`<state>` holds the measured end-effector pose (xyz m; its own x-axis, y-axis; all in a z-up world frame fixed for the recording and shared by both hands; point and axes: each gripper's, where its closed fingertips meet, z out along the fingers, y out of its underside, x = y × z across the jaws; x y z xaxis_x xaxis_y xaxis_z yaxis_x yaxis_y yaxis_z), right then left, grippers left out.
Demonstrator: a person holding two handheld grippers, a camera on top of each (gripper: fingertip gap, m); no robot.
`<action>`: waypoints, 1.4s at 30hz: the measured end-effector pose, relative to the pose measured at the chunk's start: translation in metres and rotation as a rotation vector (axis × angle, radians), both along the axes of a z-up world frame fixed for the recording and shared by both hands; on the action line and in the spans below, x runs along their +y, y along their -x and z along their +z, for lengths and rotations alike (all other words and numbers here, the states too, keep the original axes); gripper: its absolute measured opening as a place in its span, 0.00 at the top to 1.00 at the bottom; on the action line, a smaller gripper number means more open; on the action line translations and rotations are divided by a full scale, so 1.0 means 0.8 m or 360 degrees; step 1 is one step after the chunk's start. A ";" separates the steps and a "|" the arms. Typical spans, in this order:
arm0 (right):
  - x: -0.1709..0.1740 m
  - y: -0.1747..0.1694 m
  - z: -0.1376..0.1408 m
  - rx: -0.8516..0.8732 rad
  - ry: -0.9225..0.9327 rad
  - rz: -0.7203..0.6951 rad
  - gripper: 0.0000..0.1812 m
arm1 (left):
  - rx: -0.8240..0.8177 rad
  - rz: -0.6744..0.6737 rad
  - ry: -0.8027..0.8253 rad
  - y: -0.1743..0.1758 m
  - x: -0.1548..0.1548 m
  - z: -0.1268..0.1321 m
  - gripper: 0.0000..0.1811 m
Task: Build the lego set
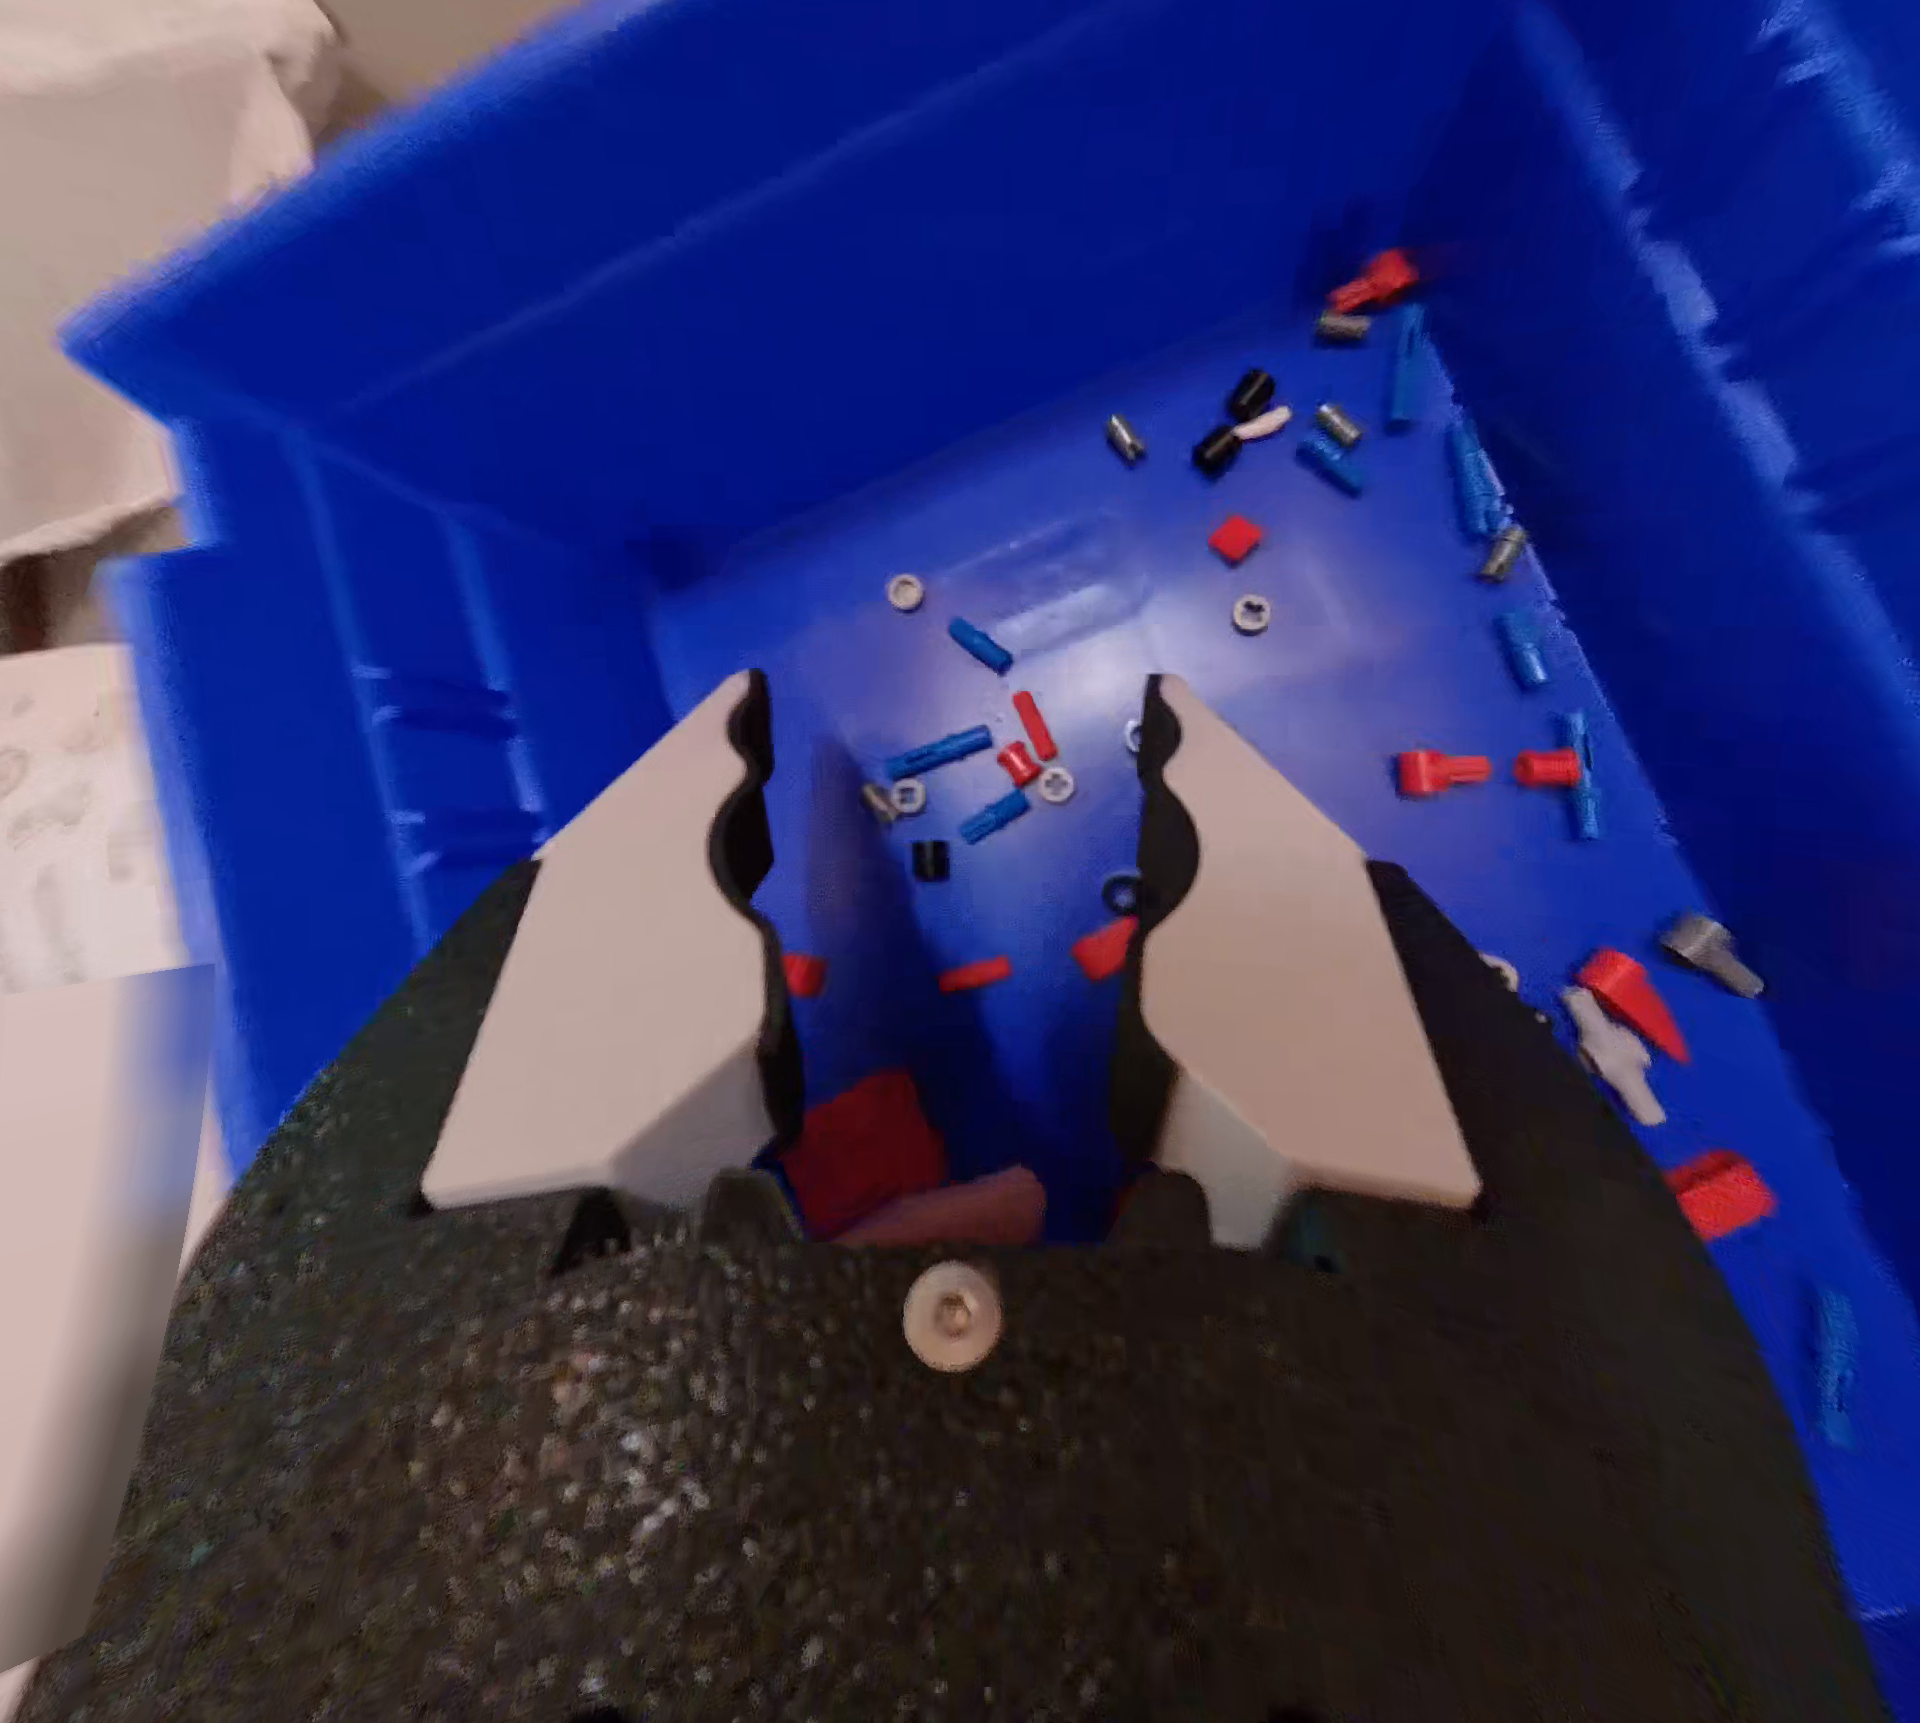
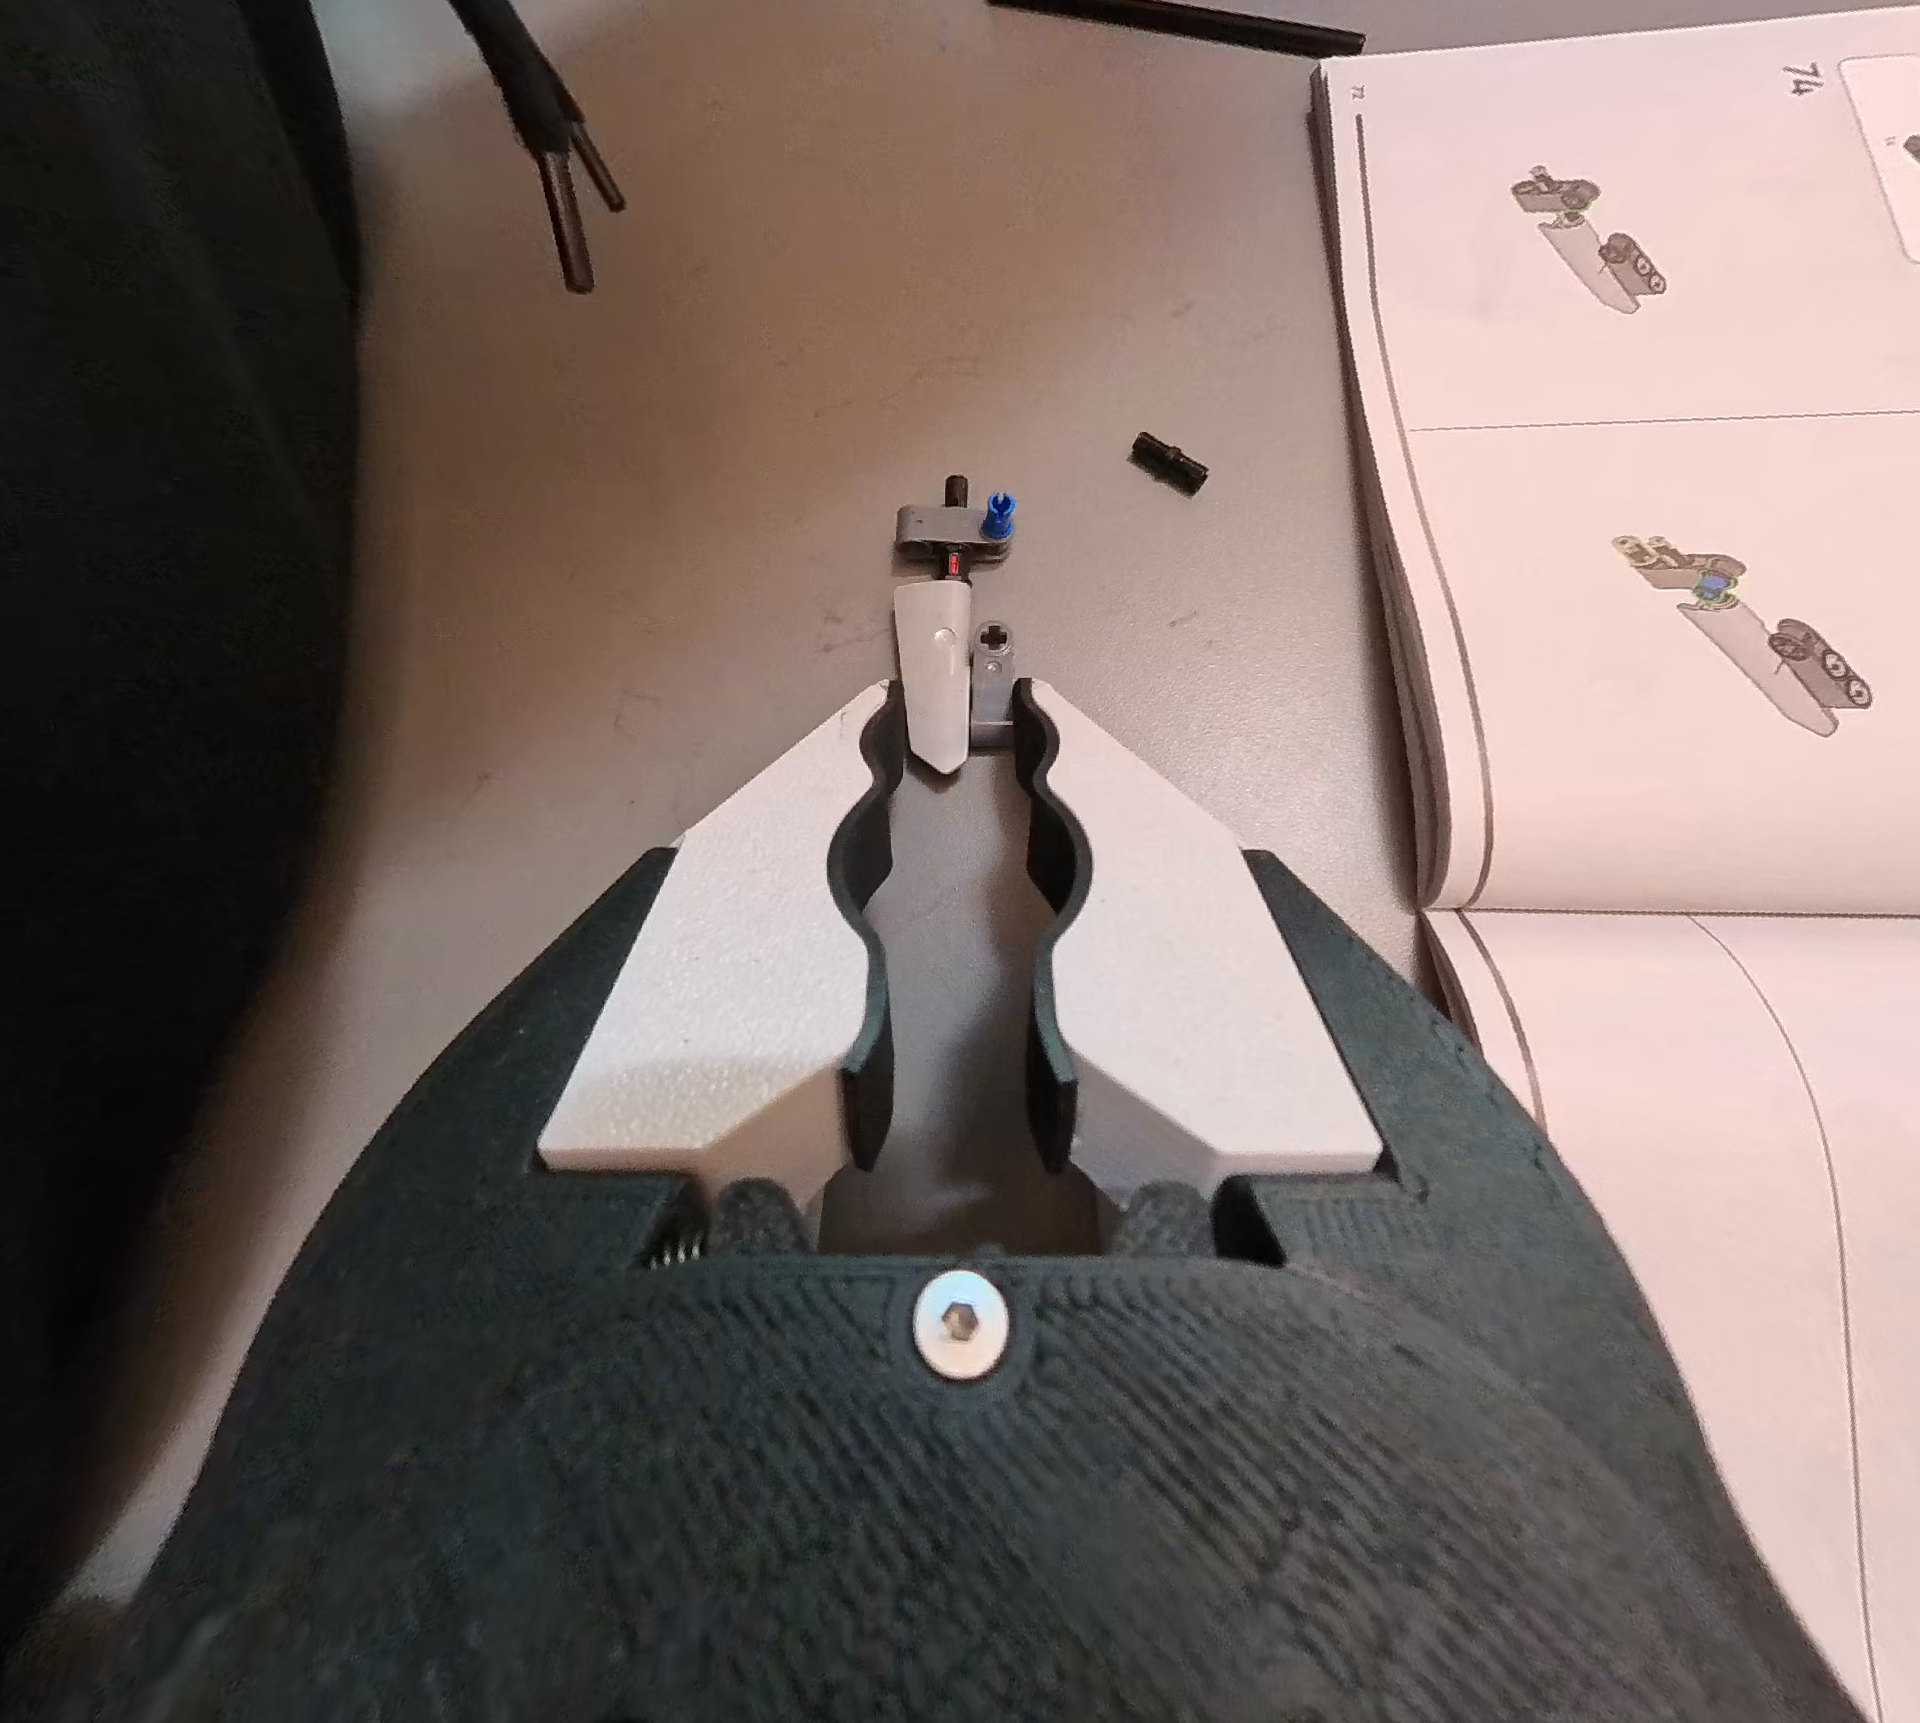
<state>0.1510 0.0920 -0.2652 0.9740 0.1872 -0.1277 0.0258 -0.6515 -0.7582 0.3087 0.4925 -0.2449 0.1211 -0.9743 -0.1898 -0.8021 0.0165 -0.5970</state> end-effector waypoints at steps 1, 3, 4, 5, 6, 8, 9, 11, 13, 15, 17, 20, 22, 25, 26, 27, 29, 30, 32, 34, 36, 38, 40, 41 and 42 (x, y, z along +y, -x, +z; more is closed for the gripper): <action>0.000 0.000 0.000 0.0002 0.0000 0.0000 0.89 | 0.0036 0.0008 0.0067 0.000 -0.003 -0.013 0.62; 0.000 0.000 0.000 0.0008 0.0001 0.0000 0.89 | 0.0063 0.0012 0.0305 0.000 -0.018 -0.031 0.67; 0.000 0.000 0.000 0.0008 0.0001 0.0000 0.89 | 0.0051 -0.0005 0.0405 -0.001 -0.025 -0.031 0.64; 0.000 0.000 0.000 0.0008 0.0001 0.0000 0.89 | 0.0069 -0.0053 0.0462 0.002 -0.032 -0.031 0.59; 0.000 0.000 0.000 0.0008 0.0001 0.0000 0.89 | 0.0126 -0.0104 0.0483 0.010 -0.037 -0.030 0.59; 0.000 0.000 0.000 0.0017 0.0002 0.0000 0.89 | 0.0261 -0.0209 0.0504 0.029 -0.049 -0.030 0.61; 0.000 0.000 0.000 0.0024 0.0002 0.0000 0.89 | 0.0317 -0.0261 0.0521 0.038 -0.055 -0.029 0.62; 0.000 0.000 0.000 0.0029 0.0003 0.0000 0.89 | 0.0443 -0.0349 0.0557 0.058 -0.067 -0.028 0.69; 0.000 0.000 0.001 0.0032 0.0003 0.0000 0.89 | 0.0529 -0.0431 0.0565 0.071 -0.077 -0.025 0.70; -0.001 0.000 0.001 0.0031 0.0003 0.0000 0.89 | 0.0427 -0.0370 0.0471 0.060 -0.067 -0.008 0.70; -0.001 0.000 0.001 0.0032 0.0003 0.0000 0.89 | 0.0231 -0.0295 0.0447 0.046 -0.058 0.024 0.69; -0.001 0.000 0.001 0.0031 0.0003 0.0000 0.89 | 0.0122 -0.0289 0.0378 0.062 -0.041 0.065 0.70; -0.001 0.000 0.001 0.0038 0.0004 0.0000 0.89 | 0.0226 -0.0240 0.0243 0.092 -0.016 0.073 0.71; -0.001 0.000 0.001 0.0044 0.0004 0.0000 0.89 | 0.0405 -0.0219 0.0109 0.129 0.002 0.072 0.80; -0.001 0.000 0.001 0.0046 0.0004 0.0000 0.89 | 0.0466 -0.0248 0.0101 0.137 -0.002 0.069 0.82; -0.001 0.000 0.001 0.0047 0.0005 0.0000 0.89 | 0.0525 -0.0290 0.0090 0.143 -0.007 0.065 0.83; -0.001 0.000 0.001 0.0041 0.0004 0.0000 0.89 | 0.0650 -0.0364 0.0025 0.151 -0.016 0.052 0.89; -0.001 0.000 0.001 0.0036 0.0004 0.0000 0.89 | 0.0718 -0.0376 -0.0049 0.153 -0.016 0.045 1.00; -0.001 0.000 0.001 0.0032 0.0003 0.0000 0.89 | 0.0837 -0.0368 -0.0226 0.153 -0.009 0.032 1.00; -0.001 0.000 0.001 0.0028 0.0003 0.0000 0.89 | 0.0912 -0.0346 -0.0301 0.151 -0.009 0.021 1.00; -0.001 0.000 0.001 0.0020 0.0002 0.0000 0.89 | 0.0961 -0.0306 -0.0391 0.148 -0.004 0.015 1.00; -0.001 0.000 0.001 0.0023 0.0002 0.0000 0.89 | 0.1012 -0.0253 -0.0507 0.146 0.006 0.011 1.00; -0.001 0.000 0.001 0.0027 0.0003 0.0000 0.89 | 0.1080 -0.0219 -0.0565 0.146 0.013 0.003 1.00; -0.001 0.000 0.001 0.0027 0.0003 0.0000 0.89 | 0.1090 -0.0210 -0.0615 0.145 0.018 0.003 1.00; -0.001 0.000 0.001 0.0028 0.0003 0.0000 0.89 | 0.1091 -0.0204 -0.0637 0.143 0.020 0.003 1.00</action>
